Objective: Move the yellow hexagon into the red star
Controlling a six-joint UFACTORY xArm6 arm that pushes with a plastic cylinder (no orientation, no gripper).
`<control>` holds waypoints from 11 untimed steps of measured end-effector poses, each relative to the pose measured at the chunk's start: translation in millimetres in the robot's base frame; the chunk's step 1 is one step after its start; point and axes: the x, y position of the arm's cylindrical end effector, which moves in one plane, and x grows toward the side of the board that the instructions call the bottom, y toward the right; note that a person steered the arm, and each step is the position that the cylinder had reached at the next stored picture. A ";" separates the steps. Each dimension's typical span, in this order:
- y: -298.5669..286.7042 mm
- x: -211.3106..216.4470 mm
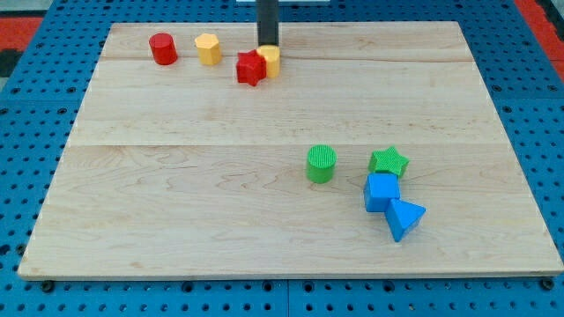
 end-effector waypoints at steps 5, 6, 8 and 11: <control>-128.5 -26.2; -54.1 -22.2; -48.8 -48.9; 12.9 32.6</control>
